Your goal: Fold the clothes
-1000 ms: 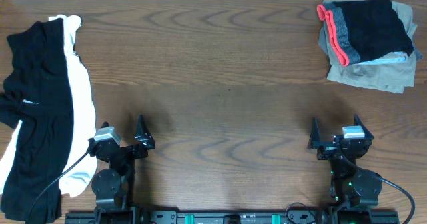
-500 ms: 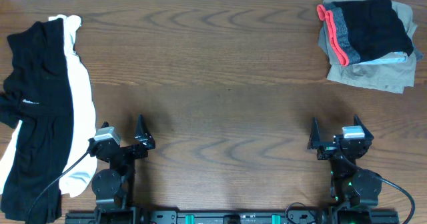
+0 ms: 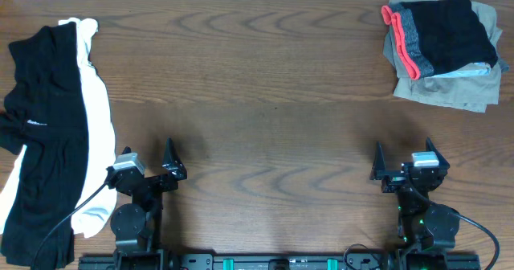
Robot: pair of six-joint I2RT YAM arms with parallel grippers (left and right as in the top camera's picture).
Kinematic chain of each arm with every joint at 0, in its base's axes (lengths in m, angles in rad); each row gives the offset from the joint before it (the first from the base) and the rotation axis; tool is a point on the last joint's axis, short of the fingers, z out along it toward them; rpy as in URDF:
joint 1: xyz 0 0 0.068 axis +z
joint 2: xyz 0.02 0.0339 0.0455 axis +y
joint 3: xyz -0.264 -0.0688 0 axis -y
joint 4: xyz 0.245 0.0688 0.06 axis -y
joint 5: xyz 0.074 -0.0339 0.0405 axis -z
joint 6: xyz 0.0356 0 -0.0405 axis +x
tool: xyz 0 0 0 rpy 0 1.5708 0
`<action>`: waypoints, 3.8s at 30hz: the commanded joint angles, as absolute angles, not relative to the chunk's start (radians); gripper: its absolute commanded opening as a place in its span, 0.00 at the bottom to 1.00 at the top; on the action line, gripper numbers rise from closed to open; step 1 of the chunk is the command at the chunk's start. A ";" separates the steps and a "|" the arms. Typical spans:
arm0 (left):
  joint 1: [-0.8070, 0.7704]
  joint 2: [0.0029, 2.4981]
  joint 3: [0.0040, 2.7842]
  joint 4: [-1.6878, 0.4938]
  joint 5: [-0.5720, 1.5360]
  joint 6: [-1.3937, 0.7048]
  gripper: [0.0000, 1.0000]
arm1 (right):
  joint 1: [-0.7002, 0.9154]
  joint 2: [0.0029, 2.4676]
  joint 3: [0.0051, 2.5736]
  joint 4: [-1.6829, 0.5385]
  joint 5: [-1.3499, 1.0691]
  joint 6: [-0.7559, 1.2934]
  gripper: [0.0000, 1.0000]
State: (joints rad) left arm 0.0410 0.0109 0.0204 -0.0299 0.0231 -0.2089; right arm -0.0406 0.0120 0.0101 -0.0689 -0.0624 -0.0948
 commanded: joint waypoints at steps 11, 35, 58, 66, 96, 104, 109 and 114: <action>0.036 0.005 0.004 -0.071 0.010 -0.199 0.98 | -0.053 0.007 0.006 -0.070 -0.057 -0.083 0.99; 0.036 0.005 0.004 -0.071 0.010 -0.199 0.98 | -0.053 0.007 0.006 -0.061 -0.048 -0.084 0.99; 0.036 0.005 0.004 -0.063 0.010 -0.199 0.98 | -0.053 0.007 0.006 0.022 -0.060 -0.083 0.99; 0.036 0.005 0.005 -0.043 0.015 -0.199 0.98 | -0.053 0.007 0.006 0.045 -0.060 -0.083 0.99; 0.036 0.398 0.436 -0.241 0.015 -0.199 0.98 | -0.053 0.331 0.298 0.104 -0.180 0.019 0.99; 0.036 0.794 0.879 -0.562 0.044 -0.165 0.98 | -0.053 0.764 0.678 -0.051 -0.333 0.010 0.99; 0.036 1.022 1.163 -0.809 0.046 -0.075 0.98 | -0.053 1.042 0.952 -0.257 -0.444 0.002 0.99; 0.036 1.186 1.340 -0.928 0.071 -0.074 0.98 | -0.051 1.298 1.241 -0.560 -0.532 -0.078 0.99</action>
